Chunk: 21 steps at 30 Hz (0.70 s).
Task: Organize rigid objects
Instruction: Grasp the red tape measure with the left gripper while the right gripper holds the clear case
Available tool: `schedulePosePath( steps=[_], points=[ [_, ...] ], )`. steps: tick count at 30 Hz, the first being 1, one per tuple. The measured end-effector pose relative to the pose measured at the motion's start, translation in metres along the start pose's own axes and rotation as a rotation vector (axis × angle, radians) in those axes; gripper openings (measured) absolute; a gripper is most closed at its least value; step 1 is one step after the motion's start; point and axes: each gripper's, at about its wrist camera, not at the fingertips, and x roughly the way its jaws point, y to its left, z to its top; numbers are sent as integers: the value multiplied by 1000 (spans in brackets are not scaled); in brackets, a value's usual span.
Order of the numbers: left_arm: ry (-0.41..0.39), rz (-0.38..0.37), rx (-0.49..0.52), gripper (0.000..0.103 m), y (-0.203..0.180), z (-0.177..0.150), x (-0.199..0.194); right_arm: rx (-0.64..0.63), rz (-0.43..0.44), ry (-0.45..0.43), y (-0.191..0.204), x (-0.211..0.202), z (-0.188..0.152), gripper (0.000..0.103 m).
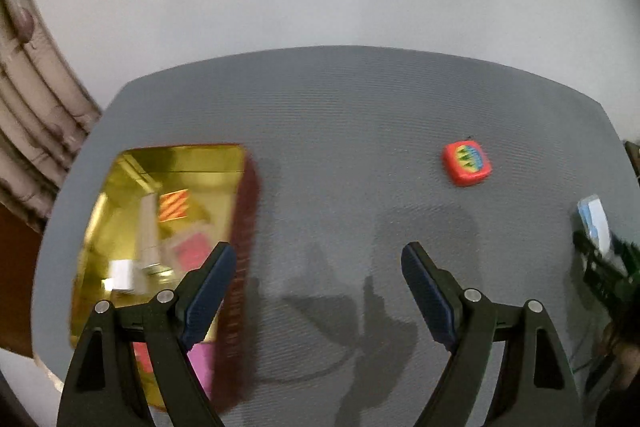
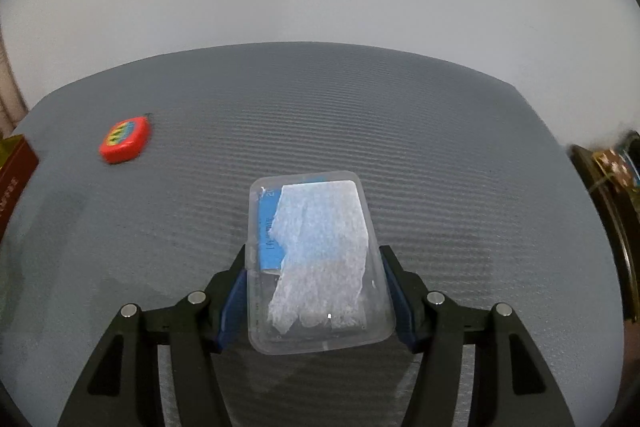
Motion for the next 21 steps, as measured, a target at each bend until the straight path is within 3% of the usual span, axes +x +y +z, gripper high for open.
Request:
schedulePosePath(
  steps=[13,21],
  points=[
    [153,-62,-5,81,-94,65,63,8,1,3,-29,-23,-28,63],
    [217,-53,-35,72,-109,72,97,17,16,2,-46,-40,-47,63]
  ],
)
